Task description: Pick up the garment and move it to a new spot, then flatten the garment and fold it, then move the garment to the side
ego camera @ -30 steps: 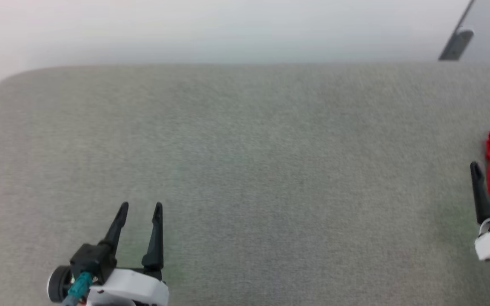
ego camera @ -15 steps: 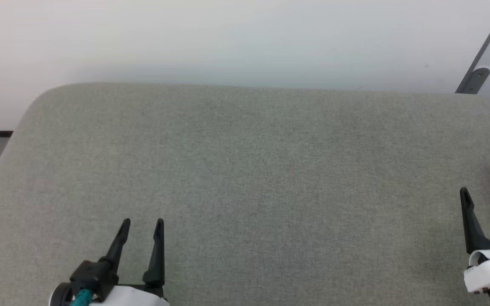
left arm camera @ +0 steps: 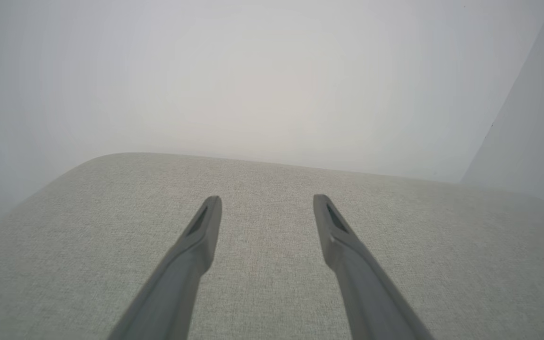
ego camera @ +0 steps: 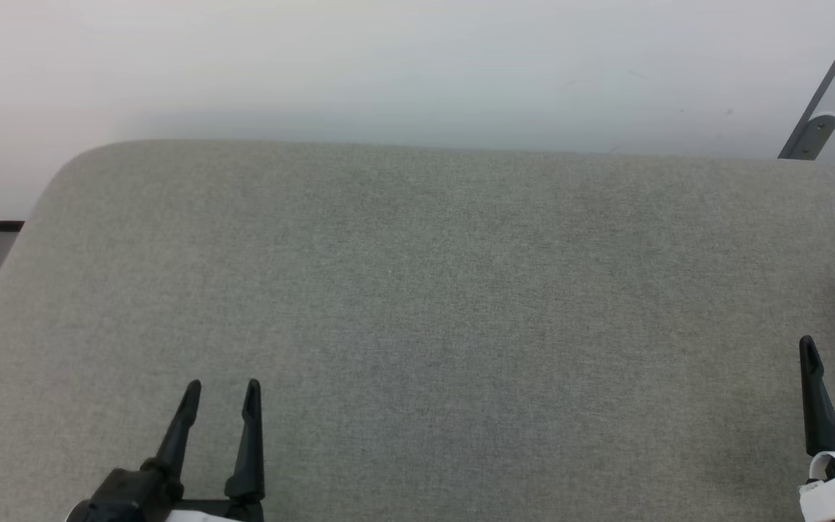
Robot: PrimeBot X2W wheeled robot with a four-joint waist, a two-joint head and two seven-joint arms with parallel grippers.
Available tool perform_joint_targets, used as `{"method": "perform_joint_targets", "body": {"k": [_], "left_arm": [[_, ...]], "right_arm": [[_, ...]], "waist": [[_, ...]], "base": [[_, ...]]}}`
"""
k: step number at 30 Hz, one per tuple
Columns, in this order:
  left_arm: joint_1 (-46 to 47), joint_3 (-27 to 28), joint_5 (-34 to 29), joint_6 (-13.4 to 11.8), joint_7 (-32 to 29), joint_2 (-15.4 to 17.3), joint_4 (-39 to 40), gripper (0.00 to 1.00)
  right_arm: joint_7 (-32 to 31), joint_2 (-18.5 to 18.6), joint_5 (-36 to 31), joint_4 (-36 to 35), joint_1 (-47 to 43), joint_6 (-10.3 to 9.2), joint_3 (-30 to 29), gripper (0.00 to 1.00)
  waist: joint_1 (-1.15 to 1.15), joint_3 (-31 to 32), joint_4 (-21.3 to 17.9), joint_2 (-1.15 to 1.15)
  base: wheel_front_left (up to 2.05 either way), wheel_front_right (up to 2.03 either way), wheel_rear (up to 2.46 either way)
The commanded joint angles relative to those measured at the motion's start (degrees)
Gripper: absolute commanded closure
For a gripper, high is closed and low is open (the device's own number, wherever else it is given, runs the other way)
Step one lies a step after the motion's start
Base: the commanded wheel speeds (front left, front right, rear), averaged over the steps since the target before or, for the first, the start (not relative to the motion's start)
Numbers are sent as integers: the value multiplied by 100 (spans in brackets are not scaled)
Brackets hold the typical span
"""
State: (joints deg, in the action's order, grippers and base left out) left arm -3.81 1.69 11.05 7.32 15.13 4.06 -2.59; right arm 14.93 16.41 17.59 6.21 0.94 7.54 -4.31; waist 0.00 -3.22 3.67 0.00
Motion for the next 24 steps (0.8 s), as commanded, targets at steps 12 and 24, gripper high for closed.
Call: {"method": "perform_joint_targets", "body": {"k": [12, 24], "left_arm": [[-51, 53, -22, 22, -2, -26, 91, 0], [-57, 59, -9, 22, -2, -14, 85, 0]], "right_arm": [[-117, -51, -16, -252, -91, -10, -7, 0], [-202, -87, 86, -335, -174, -10, 31, 0]], "waist": [[0, -15, -25, 0], [0, -14, -4, 0]], "base": [[0, 0, 0], [0, 0, 0]]}}
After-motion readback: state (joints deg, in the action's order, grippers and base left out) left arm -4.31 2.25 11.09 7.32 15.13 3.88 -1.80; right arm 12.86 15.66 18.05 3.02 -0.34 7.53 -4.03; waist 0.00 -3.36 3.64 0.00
